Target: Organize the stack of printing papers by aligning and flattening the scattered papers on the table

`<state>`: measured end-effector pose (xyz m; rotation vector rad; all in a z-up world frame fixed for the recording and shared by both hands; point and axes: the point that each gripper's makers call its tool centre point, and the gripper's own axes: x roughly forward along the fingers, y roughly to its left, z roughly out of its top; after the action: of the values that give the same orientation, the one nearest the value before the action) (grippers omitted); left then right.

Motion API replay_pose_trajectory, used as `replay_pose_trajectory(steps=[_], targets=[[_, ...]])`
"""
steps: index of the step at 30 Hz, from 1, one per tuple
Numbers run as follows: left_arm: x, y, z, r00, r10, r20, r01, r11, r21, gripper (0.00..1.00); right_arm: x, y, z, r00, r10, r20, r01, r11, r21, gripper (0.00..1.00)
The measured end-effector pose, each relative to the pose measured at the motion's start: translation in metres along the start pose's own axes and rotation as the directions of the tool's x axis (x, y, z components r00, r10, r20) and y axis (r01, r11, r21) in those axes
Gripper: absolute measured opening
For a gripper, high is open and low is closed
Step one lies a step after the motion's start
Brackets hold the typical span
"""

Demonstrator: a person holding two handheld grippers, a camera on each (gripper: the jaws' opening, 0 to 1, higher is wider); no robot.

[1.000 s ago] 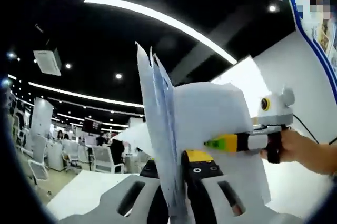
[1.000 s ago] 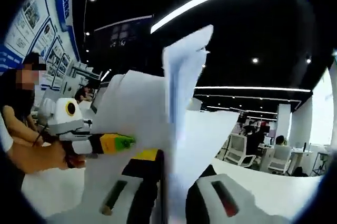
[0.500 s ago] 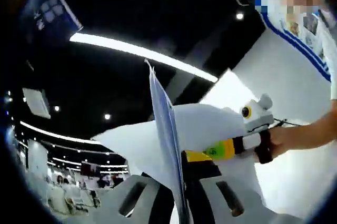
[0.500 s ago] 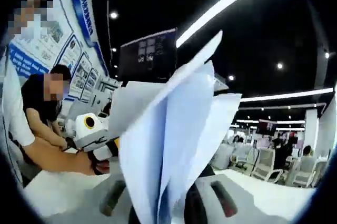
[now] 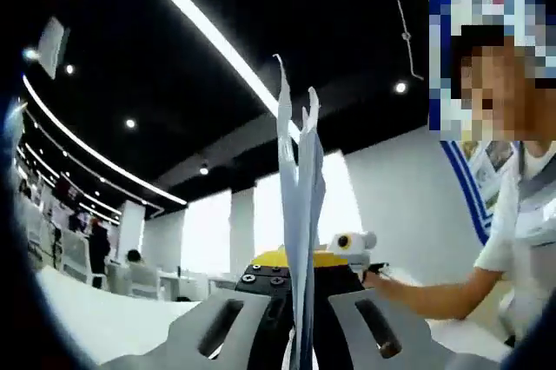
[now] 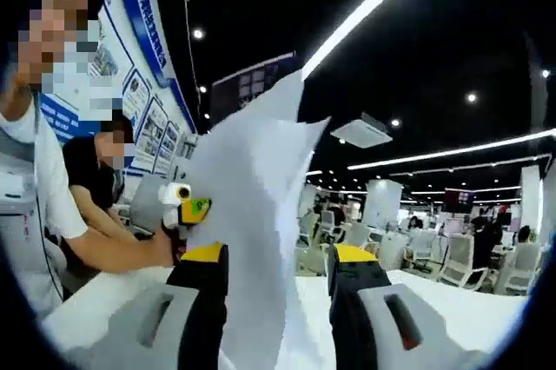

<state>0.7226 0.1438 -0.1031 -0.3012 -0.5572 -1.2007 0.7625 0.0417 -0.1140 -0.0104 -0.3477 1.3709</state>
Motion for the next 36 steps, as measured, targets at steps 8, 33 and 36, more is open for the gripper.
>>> replay_pose_trajectory(steps=[8,33,36], targets=[[0.003,-0.022,-0.006,0.995,-0.104,-0.001,0.102,0.98,-0.173,0.06,0.02,0.041,0.015,0.978,0.188,0.092,-0.193,0.98,0.046,0.31],[0.008,0.009,-0.02,0.997,0.063,-0.046,-0.074,0.954,-0.291,0.06,0.035,0.018,0.035,0.947,0.222,0.231,-0.291,0.898,0.329,0.4],[0.007,0.011,-0.021,0.998,0.056,-0.039,-0.066,0.944,-0.324,0.06,0.049,0.016,0.042,0.938,0.291,0.186,-0.337,0.892,0.301,0.41]])
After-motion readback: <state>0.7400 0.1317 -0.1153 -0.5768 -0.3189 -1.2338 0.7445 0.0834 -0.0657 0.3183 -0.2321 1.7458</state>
